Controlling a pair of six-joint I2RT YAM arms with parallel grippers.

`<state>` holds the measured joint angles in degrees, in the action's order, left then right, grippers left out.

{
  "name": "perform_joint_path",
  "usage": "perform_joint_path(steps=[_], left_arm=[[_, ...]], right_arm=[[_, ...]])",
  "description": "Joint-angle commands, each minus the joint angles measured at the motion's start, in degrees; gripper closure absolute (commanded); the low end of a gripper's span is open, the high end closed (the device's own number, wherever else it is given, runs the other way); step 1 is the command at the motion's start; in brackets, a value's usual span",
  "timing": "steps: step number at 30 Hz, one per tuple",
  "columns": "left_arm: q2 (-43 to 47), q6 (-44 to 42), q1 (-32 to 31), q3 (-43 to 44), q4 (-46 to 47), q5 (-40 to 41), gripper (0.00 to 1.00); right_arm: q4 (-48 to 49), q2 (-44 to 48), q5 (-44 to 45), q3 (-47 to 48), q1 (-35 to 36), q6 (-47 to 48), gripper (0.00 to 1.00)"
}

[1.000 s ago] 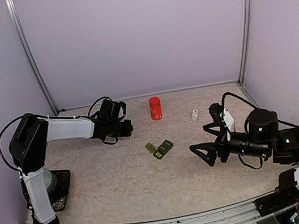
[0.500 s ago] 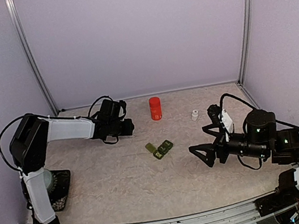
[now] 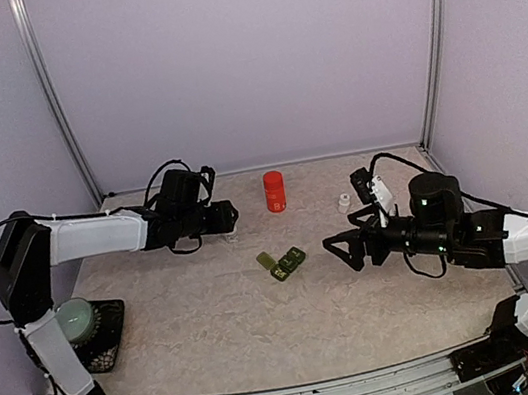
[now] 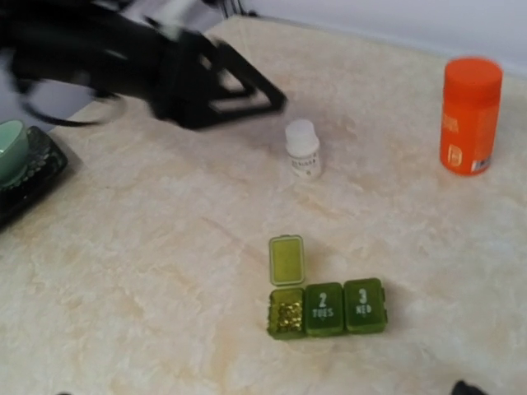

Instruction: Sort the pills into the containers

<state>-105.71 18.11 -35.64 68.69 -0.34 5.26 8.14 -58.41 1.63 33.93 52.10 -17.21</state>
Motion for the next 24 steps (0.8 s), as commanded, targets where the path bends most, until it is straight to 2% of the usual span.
perform_joint_path(steps=[1,3,8,12,18,24], left_arm=[[4.61,2.66,-3.29,-2.92,2.17,-1.01,0.37],[5.18,4.67,-4.07,-5.49,5.27,-2.93,0.37],[3.78,7.98,-4.4,-9.62,14.34,-13.65,0.36],[0.76,7.88,-4.68,-9.37,16.51,-15.05,0.34],[-3.49,7.51,-5.2,-7.48,17.8,-17.43,0.34],[-4.87,7.73,-5.67,-7.51,18.61,-17.75,0.33]], right_arm=[[3.46,-7.96,-12.57,3.83,-6.59,-4.61,0.03],[5.64,-12.7,-18.38,5.45,-10.33,-6.09,0.06],[10.12,-27.25,-29.88,11.55,-17.04,-8.6,0.16],[11.28,-39.16,-36.33,18.51,-20.62,-10.55,0.26],[10.95,-52.06,-40.32,26.46,-21.26,-11.51,0.33],[11.97,-55.25,-39.83,26.96,-21.16,-11.26,0.33]])
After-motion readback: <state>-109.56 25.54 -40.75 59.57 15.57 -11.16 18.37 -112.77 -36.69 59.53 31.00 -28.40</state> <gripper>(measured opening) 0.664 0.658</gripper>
